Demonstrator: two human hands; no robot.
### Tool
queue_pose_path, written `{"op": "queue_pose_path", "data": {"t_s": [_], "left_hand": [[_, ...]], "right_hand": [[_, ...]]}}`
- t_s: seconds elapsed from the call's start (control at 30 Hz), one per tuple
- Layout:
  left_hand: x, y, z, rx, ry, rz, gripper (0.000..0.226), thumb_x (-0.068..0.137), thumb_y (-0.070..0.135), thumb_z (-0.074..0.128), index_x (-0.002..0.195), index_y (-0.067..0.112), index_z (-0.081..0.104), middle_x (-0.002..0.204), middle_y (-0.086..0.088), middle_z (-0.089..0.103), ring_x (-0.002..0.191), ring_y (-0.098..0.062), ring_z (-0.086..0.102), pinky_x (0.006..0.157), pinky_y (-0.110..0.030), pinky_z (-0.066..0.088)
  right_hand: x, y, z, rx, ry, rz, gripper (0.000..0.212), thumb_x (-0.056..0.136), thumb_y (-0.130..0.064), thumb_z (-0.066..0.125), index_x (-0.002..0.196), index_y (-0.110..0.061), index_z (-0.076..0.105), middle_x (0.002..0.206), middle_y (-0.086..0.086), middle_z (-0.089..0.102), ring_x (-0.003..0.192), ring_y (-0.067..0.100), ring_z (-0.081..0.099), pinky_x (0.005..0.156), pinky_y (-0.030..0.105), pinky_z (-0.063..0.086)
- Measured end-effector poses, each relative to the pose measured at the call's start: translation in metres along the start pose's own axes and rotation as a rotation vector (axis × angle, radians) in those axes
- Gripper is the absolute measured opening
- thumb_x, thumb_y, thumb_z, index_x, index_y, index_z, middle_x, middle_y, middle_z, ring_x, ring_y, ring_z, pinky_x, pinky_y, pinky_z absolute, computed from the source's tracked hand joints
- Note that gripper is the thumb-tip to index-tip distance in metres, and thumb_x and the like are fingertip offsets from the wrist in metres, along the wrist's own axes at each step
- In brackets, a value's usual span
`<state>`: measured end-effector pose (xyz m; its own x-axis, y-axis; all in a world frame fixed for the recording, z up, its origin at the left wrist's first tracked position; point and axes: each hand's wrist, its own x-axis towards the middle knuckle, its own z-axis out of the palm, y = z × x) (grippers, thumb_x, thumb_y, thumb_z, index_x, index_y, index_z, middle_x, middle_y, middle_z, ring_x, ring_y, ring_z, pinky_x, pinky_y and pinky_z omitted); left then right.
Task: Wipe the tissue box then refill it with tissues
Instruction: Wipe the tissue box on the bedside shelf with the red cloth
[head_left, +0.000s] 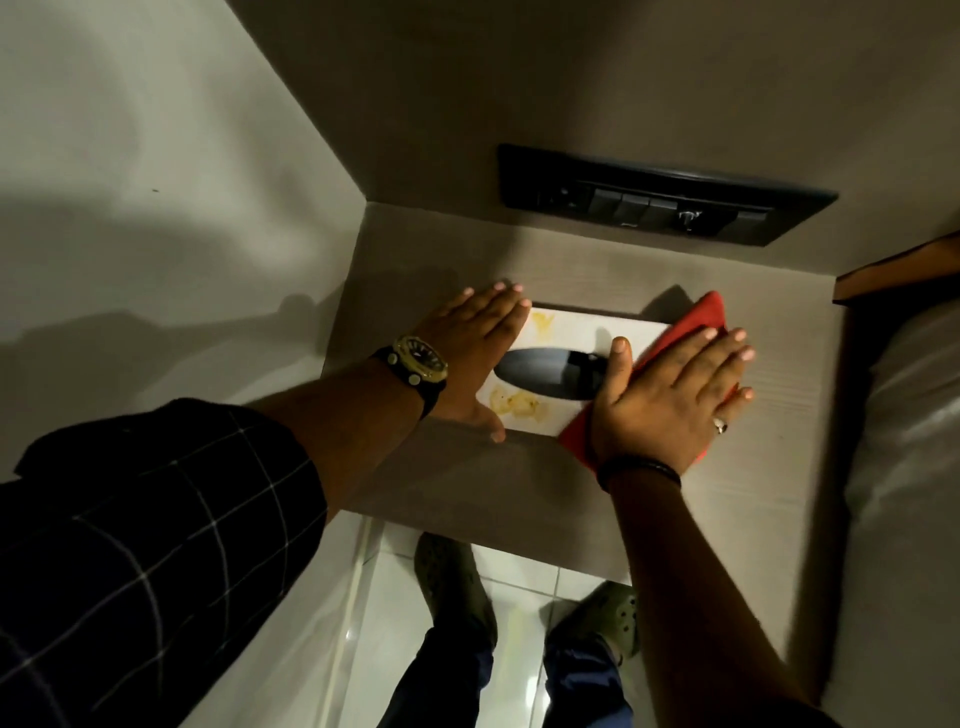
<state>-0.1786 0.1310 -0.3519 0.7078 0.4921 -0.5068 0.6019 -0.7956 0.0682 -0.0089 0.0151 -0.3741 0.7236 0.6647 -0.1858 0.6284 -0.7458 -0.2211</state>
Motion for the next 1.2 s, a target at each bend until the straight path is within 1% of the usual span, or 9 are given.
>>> {"op": "queue_pose_path", "data": {"t_s": [0.07,0.23,0.37,0.5,0.63,0.77,0.9,1.03,1.2], "left_hand": [[0.001,0.000,0.000,-0.006,-0.004,0.006,0.141,0.057,0.083,0.061,0.148,0.010,-0.019,0.159,-0.010,-0.019,0.146,-0.026,-0.016,0.115,-0.039,-0.012],[0.003,0.002,0.000,-0.059,0.020,0.007,0.115,0.076,0.070,0.052,0.150,0.011,-0.013,0.161,-0.010,-0.014,0.147,-0.023,-0.013,0.116,-0.036,-0.011],[0.001,-0.001,-0.002,-0.017,-0.031,0.004,0.139,0.058,0.087,0.055,0.149,0.011,-0.018,0.159,-0.009,-0.019,0.147,-0.025,-0.015,0.114,-0.038,-0.012],[0.001,-0.002,0.001,-0.012,-0.018,-0.001,0.143,0.054,0.088,0.056,0.147,0.012,-0.022,0.159,-0.009,-0.021,0.146,-0.026,-0.017,0.113,-0.038,-0.013],[0.001,-0.001,0.003,0.000,0.001,-0.002,0.143,0.055,0.087,0.056,0.147,0.012,-0.021,0.159,-0.010,-0.021,0.146,-0.026,-0.018,0.112,-0.037,-0.014],[0.002,-0.003,0.003,-0.002,0.019,0.006,0.141,0.055,0.088,0.056,0.149,0.012,-0.018,0.160,-0.009,-0.016,0.146,-0.024,-0.015,0.113,-0.036,-0.013],[0.001,-0.003,0.002,-0.033,0.012,0.019,0.139,0.056,0.086,0.058,0.150,0.013,-0.015,0.161,-0.009,-0.013,0.147,-0.023,-0.012,0.113,-0.035,-0.013],[-0.001,-0.004,0.001,-0.020,-0.008,0.016,0.140,0.055,0.089,0.054,0.148,0.013,-0.019,0.160,-0.008,-0.016,0.143,-0.020,-0.020,0.113,-0.036,-0.013],[-0.001,-0.003,0.002,0.004,-0.013,0.005,0.142,0.055,0.089,0.054,0.147,0.012,-0.021,0.159,-0.009,-0.020,0.144,-0.024,-0.020,0.112,-0.037,-0.014]], "right_hand": [[-0.010,-0.019,0.004,-0.029,-0.012,-0.059,0.092,0.091,-0.067,0.006,0.151,0.002,0.013,0.158,0.025,0.010,0.147,0.040,0.007,0.119,0.055,0.004],[-0.041,-0.041,0.014,-0.057,-0.125,-0.507,0.084,0.092,-0.063,0.017,0.149,-0.002,0.027,0.157,0.022,0.022,0.146,0.036,0.019,0.117,0.052,0.009],[-0.014,0.014,0.006,-0.149,-0.150,-0.839,0.076,0.094,-0.059,0.023,0.150,-0.008,0.029,0.157,0.016,0.025,0.147,0.033,0.018,0.119,0.053,0.009],[0.017,0.057,-0.007,-0.174,-0.099,-0.764,0.071,0.095,-0.050,0.024,0.151,-0.006,0.022,0.159,0.018,0.017,0.148,0.035,0.012,0.118,0.055,0.011],[0.000,0.035,-0.002,-0.151,-0.038,-0.375,0.077,0.097,-0.055,0.017,0.151,0.000,0.016,0.159,0.023,0.010,0.148,0.038,0.004,0.119,0.052,0.001],[-0.015,-0.025,0.003,-0.046,-0.034,-0.061,0.087,0.095,-0.063,0.006,0.149,0.004,0.021,0.156,0.027,0.016,0.146,0.042,0.011,0.117,0.058,0.009],[-0.030,-0.038,0.010,-0.068,-0.137,-0.457,0.084,0.093,-0.062,0.017,0.150,-0.001,0.024,0.157,0.022,0.019,0.147,0.037,0.016,0.118,0.052,0.003],[-0.003,0.012,0.002,-0.236,-0.184,-0.869,0.083,0.092,-0.066,0.013,0.152,-0.009,0.020,0.160,0.014,0.015,0.148,0.032,0.013,0.119,0.050,0.002],[0.010,0.028,-0.002,-0.218,-0.128,-0.664,0.083,0.092,-0.066,0.013,0.154,-0.011,0.009,0.161,0.012,0.002,0.149,0.029,-0.003,0.120,0.048,-0.004]]}}
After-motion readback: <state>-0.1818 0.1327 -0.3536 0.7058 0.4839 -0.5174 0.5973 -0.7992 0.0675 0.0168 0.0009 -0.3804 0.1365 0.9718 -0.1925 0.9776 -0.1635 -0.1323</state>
